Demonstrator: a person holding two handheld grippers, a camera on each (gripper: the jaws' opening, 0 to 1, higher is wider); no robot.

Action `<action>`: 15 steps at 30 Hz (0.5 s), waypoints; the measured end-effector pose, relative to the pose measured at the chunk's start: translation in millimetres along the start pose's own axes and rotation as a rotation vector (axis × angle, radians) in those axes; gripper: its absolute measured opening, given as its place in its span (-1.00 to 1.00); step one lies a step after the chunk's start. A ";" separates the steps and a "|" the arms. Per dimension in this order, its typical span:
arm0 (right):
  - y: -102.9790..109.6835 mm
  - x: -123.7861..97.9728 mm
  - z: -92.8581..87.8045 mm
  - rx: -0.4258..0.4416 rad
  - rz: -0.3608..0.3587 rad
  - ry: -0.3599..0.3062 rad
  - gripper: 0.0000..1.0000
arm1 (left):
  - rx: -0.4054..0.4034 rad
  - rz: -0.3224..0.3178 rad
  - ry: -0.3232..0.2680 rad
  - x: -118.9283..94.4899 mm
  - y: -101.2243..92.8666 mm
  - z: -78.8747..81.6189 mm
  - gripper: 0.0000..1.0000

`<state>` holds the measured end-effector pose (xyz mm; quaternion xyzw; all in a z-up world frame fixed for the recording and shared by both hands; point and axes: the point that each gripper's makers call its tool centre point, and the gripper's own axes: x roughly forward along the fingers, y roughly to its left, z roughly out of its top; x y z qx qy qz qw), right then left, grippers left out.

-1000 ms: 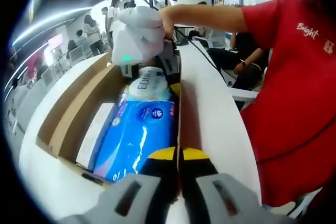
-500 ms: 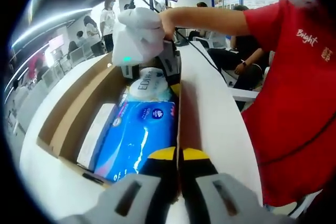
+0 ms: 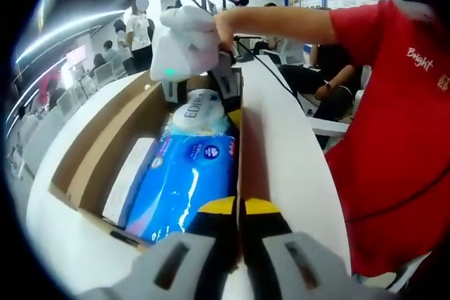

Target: Operate the shoe box by opening the lid, removing the specified soft item, and placing it in the target area until the item is outside and the box remains undamaged.

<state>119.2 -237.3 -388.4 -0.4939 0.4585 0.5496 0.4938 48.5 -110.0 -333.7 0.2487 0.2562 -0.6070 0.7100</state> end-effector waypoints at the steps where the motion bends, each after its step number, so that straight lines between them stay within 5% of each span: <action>1: -2.2 -1.4 0.4 0.011 -0.002 -0.021 0.27 | -0.002 -0.002 -0.003 -0.1 0.1 0.4 -0.97; 15: -0.2 -8.5 1.4 -0.031 -0.015 0.038 0.27 | -0.007 0.003 -0.010 -1.0 -0.6 1.1 -0.98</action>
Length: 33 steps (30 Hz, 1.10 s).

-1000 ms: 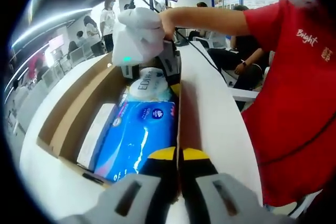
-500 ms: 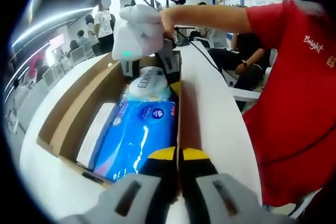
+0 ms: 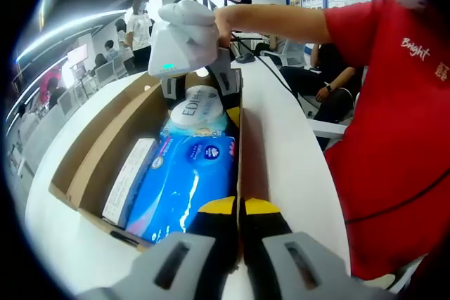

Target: Operate the shoe box by opening the lid, removing the specified soft item, and placing it in the target area until the item is outside and the box remains undamaged.

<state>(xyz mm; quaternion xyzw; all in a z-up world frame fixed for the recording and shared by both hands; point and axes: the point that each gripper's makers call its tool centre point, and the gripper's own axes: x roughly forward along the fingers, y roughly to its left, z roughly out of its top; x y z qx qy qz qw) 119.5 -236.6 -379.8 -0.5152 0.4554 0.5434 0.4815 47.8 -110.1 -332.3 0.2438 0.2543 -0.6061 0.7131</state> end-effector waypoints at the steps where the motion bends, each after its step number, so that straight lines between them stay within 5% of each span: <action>1: 0.0 -2.4 0.5 -0.009 -0.013 -0.008 0.27 | 0.002 0.001 0.000 0.1 0.0 0.0 -0.98; 9: -0.2 -22.1 2.8 -0.006 -0.021 -0.074 0.26 | 0.008 0.002 -0.002 0.4 -0.4 0.5 -0.98; 24: -0.8 -36.0 5.2 -0.015 -0.065 -0.042 0.22 | 0.054 0.007 -0.003 0.6 0.8 0.9 -0.98; 29: 1.2 -48.0 22.8 -0.009 -0.043 -0.134 0.21 | 0.044 0.001 0.001 1.2 1.1 0.7 -0.98; 33: -1.0 -48.1 28.2 -0.028 -0.058 -0.100 0.21 | 0.048 0.009 -0.009 1.0 1.6 0.8 -0.97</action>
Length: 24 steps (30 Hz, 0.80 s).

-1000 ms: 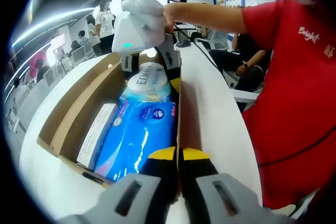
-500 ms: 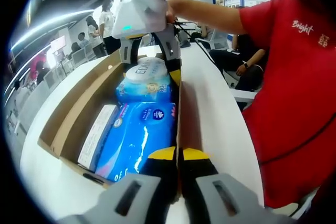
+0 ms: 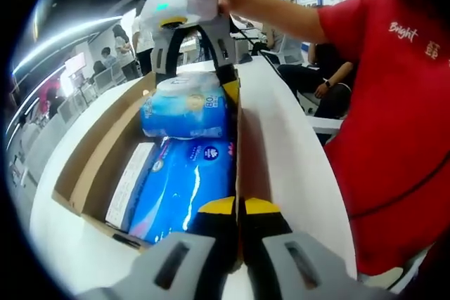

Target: Operate the shoe box by opening the lid, removing the specified soft item, and placing it in the target area until the item is outside and the box remains undamaged.

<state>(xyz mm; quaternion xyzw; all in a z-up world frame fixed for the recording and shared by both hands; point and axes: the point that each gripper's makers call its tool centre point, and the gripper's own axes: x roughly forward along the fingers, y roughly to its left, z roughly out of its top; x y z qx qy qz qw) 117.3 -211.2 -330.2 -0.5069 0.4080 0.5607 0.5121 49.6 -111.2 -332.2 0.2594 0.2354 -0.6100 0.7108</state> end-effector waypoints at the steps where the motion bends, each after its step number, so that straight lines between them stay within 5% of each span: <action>1: -0.4 -0.6 0.5 -0.005 -0.001 0.000 0.21 | 0.001 0.001 0.001 0.2 0.0 -0.2 -0.97; 24: -7.5 -42.3 -20.1 0.010 -0.071 0.048 0.21 | 0.005 -0.004 0.007 0.6 0.0 -0.6 -0.98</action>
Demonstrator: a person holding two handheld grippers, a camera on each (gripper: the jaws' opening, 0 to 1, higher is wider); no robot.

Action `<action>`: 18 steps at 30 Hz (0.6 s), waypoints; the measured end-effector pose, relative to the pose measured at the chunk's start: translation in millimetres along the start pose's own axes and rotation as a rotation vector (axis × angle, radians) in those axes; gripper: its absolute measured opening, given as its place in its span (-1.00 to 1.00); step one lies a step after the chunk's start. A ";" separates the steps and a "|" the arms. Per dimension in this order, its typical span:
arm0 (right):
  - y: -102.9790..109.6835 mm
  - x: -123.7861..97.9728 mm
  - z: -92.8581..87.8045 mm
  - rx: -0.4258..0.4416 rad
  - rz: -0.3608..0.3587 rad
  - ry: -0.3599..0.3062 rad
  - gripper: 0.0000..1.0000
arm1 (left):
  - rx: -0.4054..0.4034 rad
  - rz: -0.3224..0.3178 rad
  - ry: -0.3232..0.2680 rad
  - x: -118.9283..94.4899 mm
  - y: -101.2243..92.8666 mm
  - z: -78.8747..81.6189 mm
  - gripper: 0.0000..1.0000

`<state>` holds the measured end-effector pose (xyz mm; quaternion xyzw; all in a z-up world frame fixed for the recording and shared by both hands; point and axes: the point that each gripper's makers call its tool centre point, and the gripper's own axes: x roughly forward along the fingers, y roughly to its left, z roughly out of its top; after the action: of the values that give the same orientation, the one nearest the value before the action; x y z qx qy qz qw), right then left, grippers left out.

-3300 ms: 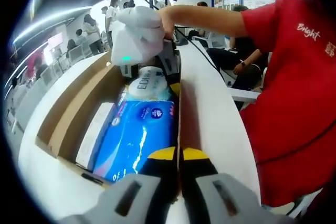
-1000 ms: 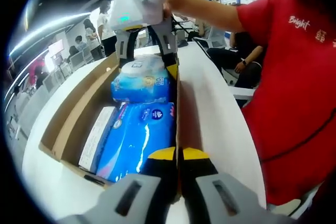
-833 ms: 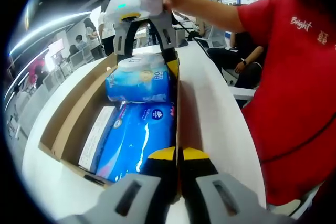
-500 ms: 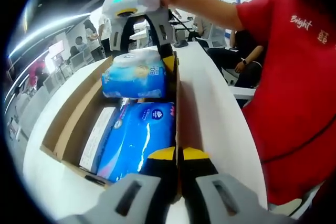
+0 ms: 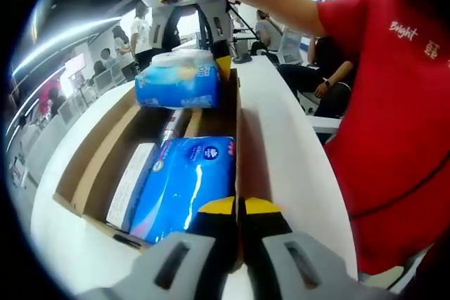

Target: Operate the shoe box by opening the lid, removing the specified soft item, and placing it in the target area until the item is outside and the box remains undamaged.

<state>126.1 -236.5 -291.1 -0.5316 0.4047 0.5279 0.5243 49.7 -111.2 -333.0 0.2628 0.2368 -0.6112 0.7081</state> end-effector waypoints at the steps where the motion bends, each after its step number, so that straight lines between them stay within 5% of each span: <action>1: -0.3 -1.0 -0.7 0.002 -0.005 0.002 0.21 | 0.001 0.000 0.000 0.0 -0.1 0.0 -0.98; 12: -4.0 -17.4 -8.3 -0.005 -0.018 0.043 0.21 | -0.007 0.002 -0.003 -0.7 -0.3 0.1 -0.97; 18: -9.6 -20.4 -26.7 0.028 -0.031 0.072 0.21 | -0.010 -0.002 -0.001 -0.7 -0.4 0.0 -0.98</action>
<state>136.9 -264.1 -272.6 -0.5492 0.4224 0.4942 0.5251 49.2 -110.8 -332.6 0.2588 0.2396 -0.6107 0.7090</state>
